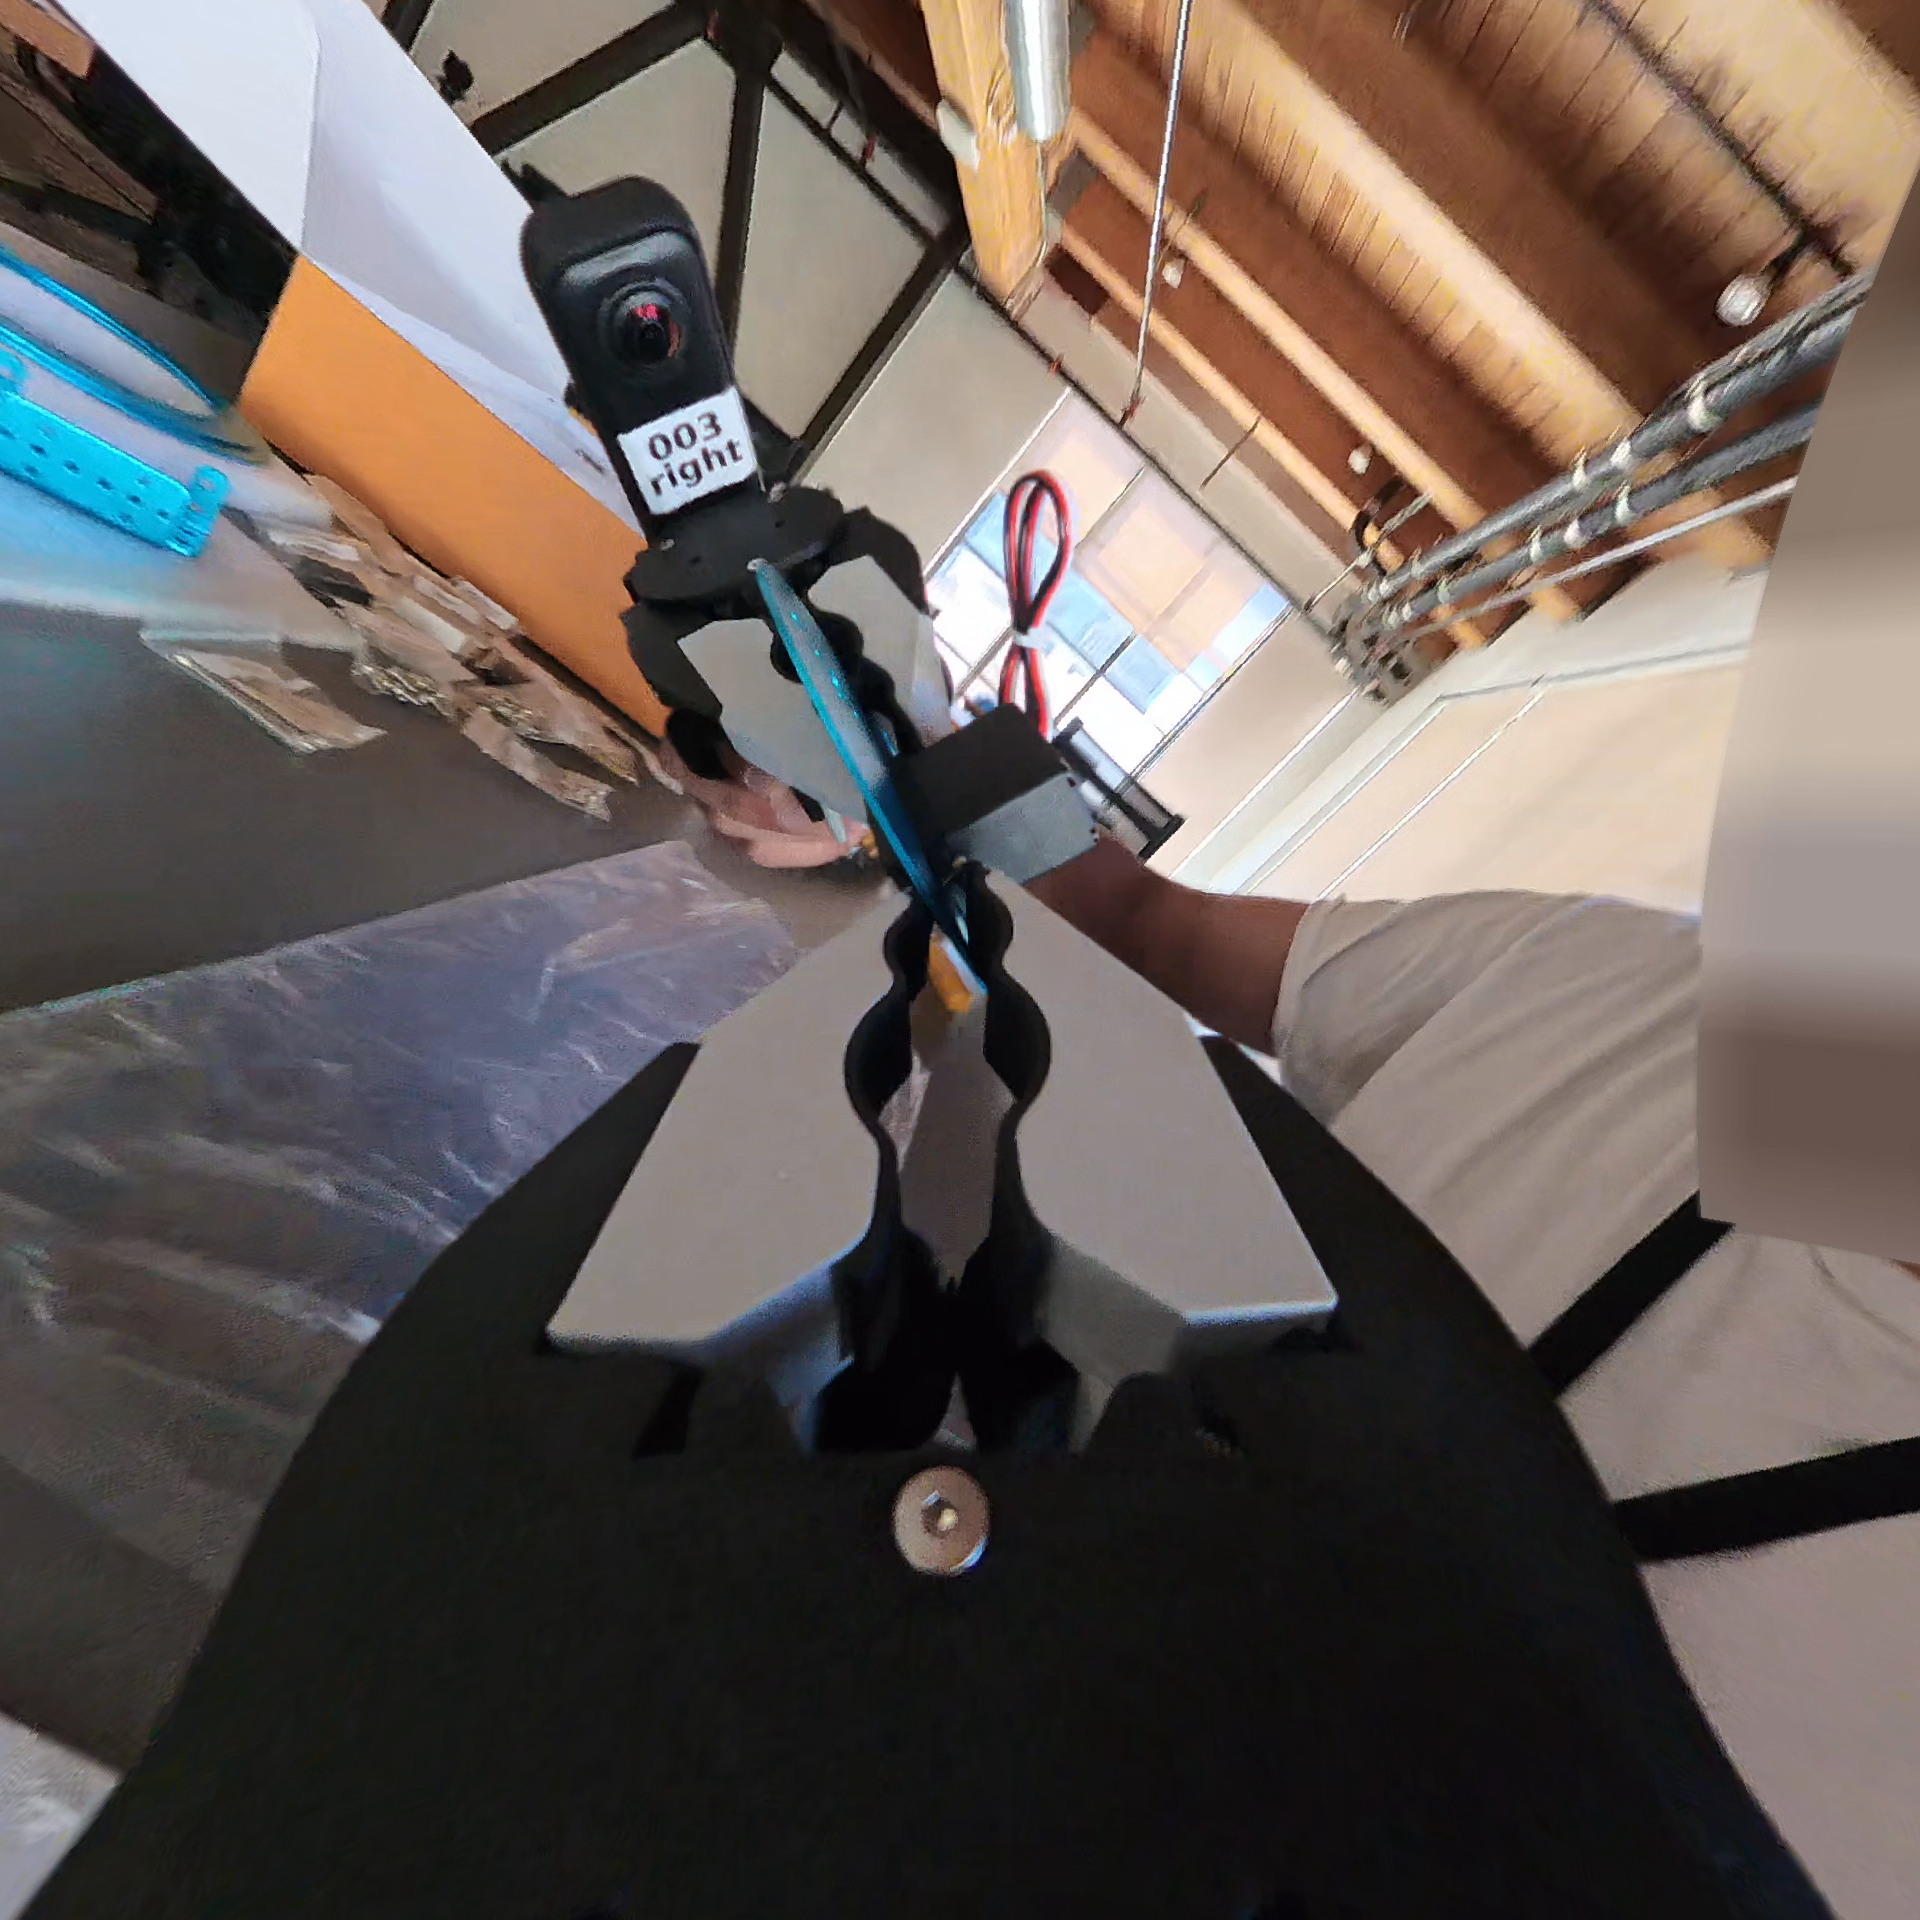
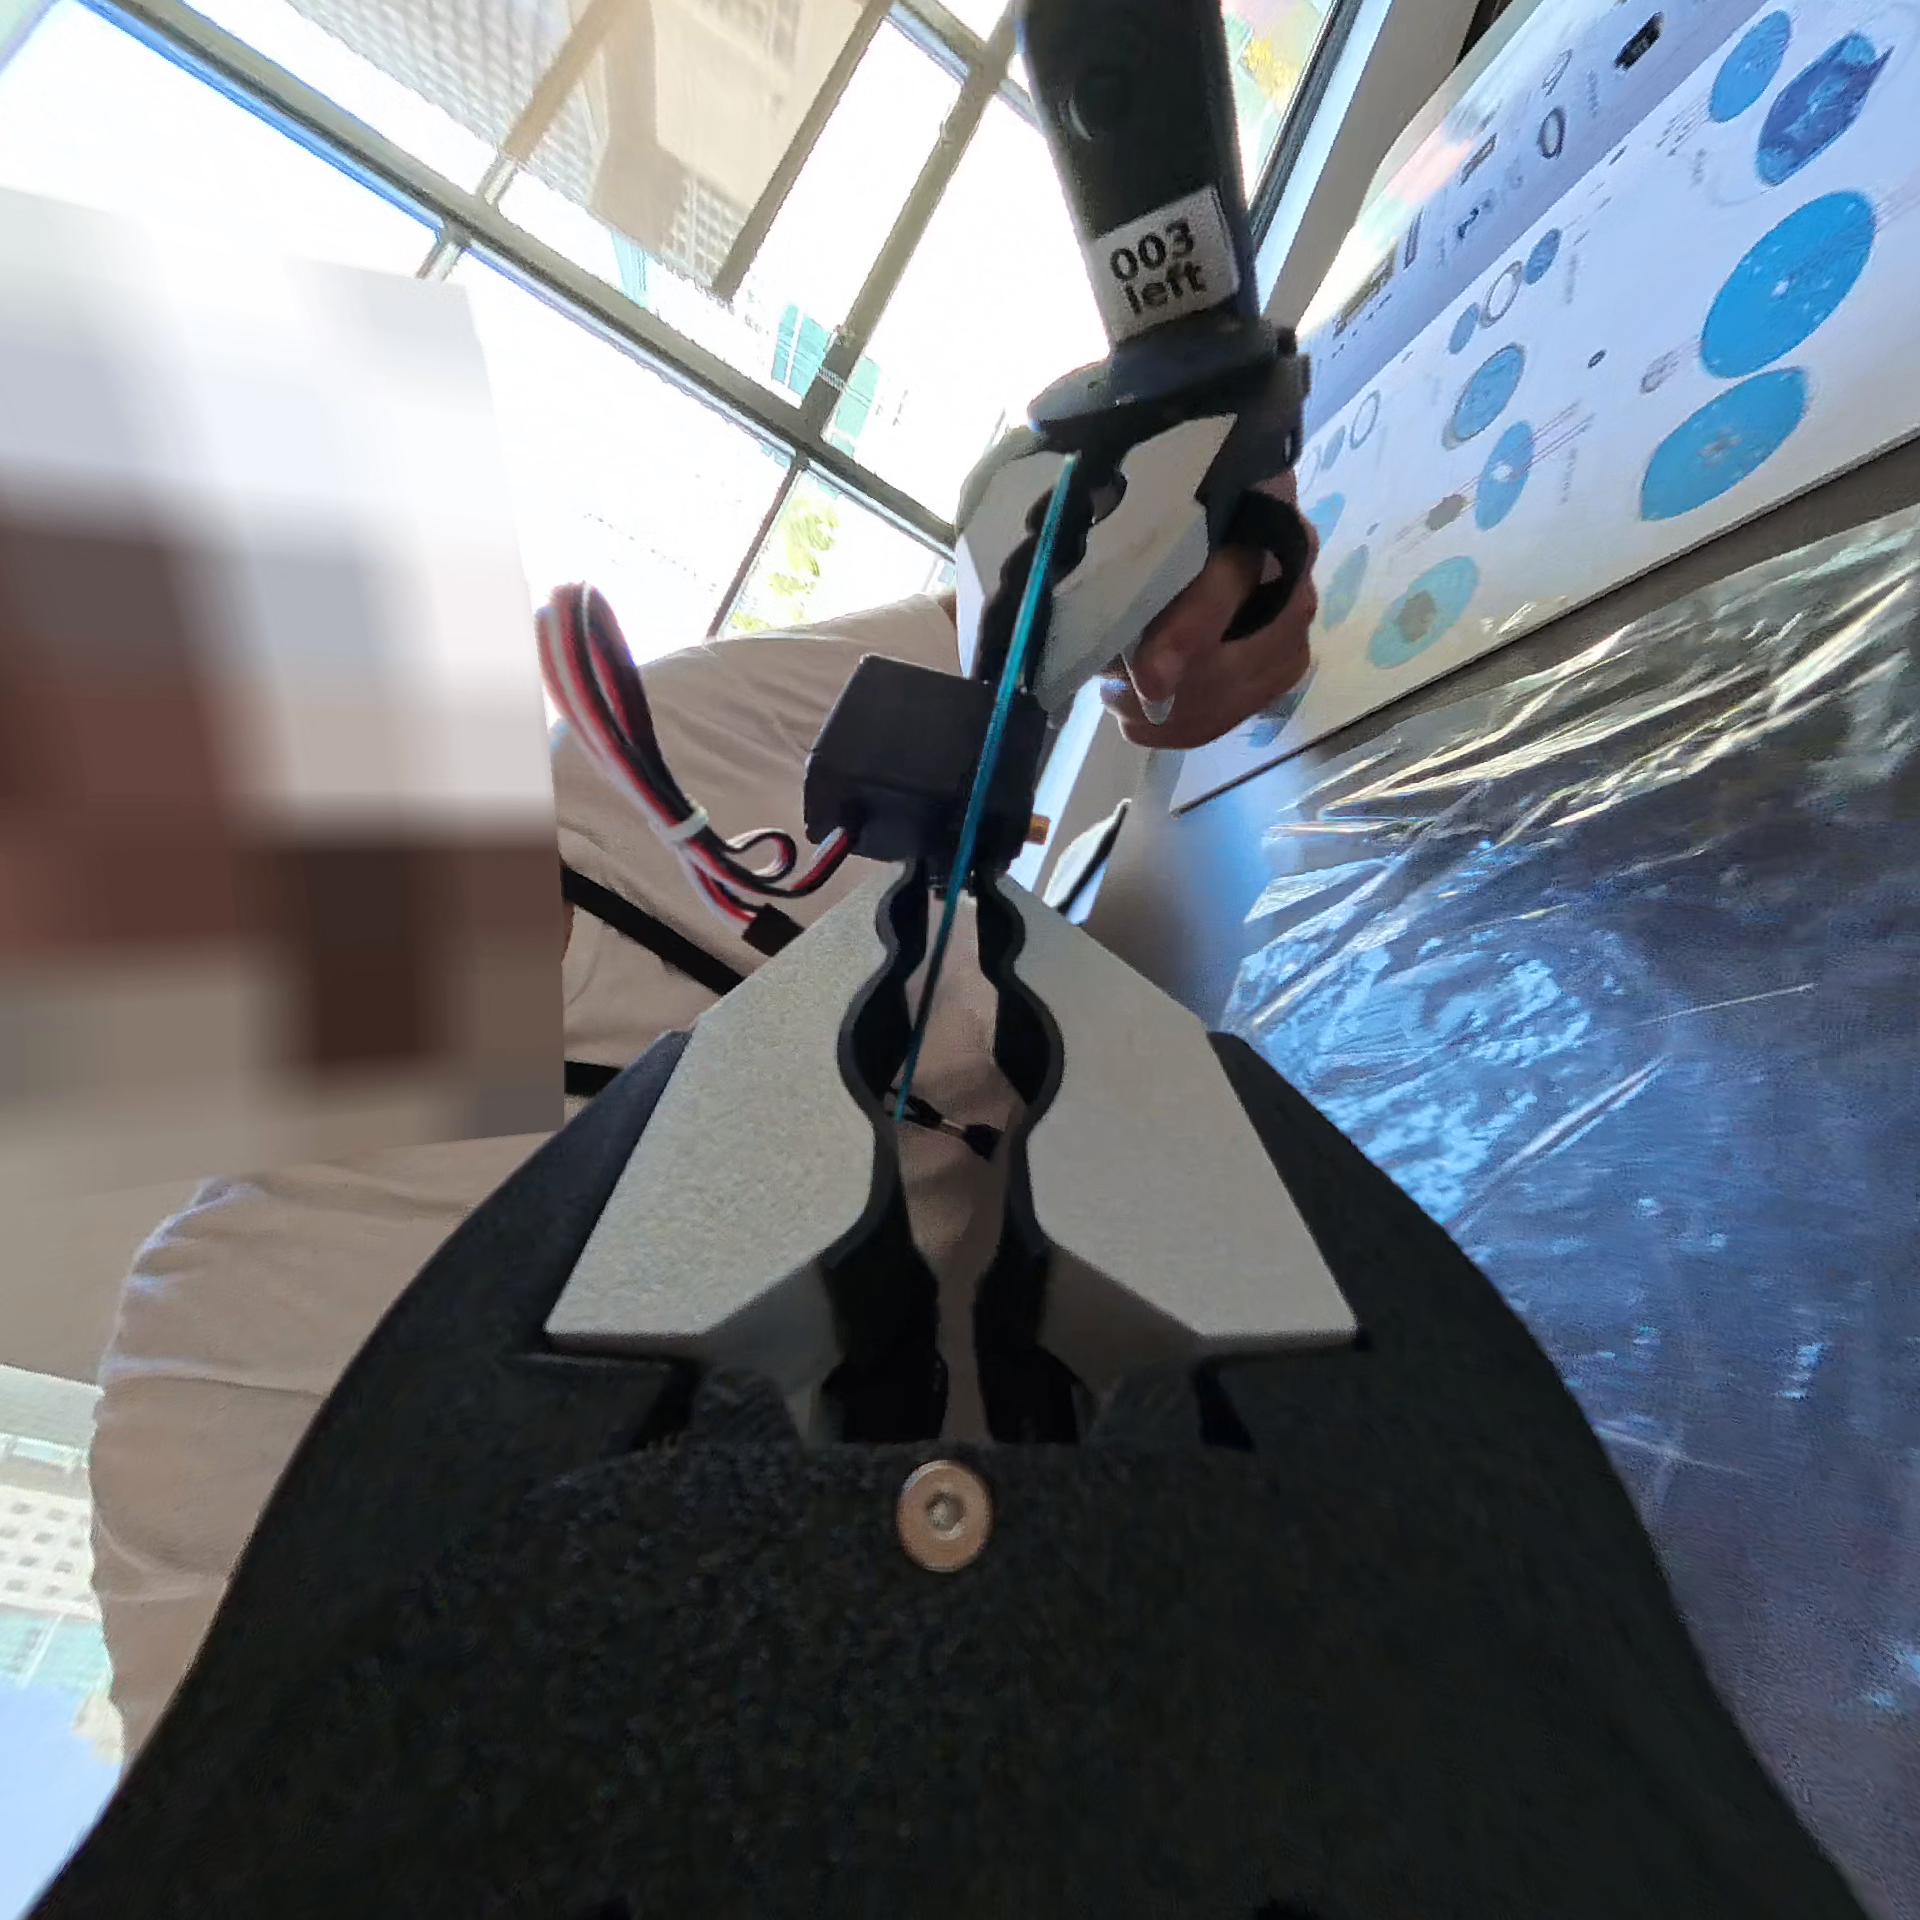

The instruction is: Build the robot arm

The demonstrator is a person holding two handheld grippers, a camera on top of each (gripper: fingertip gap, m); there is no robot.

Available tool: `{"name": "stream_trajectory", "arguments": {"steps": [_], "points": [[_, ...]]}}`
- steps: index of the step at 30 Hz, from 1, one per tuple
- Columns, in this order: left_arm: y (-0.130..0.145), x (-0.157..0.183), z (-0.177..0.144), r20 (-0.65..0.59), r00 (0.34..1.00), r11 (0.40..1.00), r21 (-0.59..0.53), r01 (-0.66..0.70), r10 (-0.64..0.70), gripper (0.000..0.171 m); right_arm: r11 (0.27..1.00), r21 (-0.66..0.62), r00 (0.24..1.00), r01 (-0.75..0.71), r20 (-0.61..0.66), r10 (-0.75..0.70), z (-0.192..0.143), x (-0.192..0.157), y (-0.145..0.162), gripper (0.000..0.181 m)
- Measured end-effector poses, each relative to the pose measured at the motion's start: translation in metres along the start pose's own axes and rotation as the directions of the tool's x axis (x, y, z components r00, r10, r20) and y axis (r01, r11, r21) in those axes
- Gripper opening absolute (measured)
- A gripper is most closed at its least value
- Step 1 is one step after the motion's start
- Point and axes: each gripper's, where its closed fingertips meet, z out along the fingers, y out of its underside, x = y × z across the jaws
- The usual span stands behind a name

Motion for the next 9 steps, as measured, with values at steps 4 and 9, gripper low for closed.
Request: {"name": "stream_trajectory", "arguments": {"steps": [4, 9], "points": [[0.008, 0.004, -0.004, -0.022, 0.995, 0.992, 0.078, 0.095, -0.093, 0.005, 0.991, 0.095, 0.995, -0.098, -0.006, 0.099, 0.007, -0.002, 0.005, 0.007], [0.018, 0.006, -0.008, -0.049, 0.984, 0.977, 0.121, 0.178, -0.174, 0.005, 0.982, 0.141, 0.991, -0.127, -0.032, 0.133, 0.013, -0.001, 0.014, 0.008]]}}
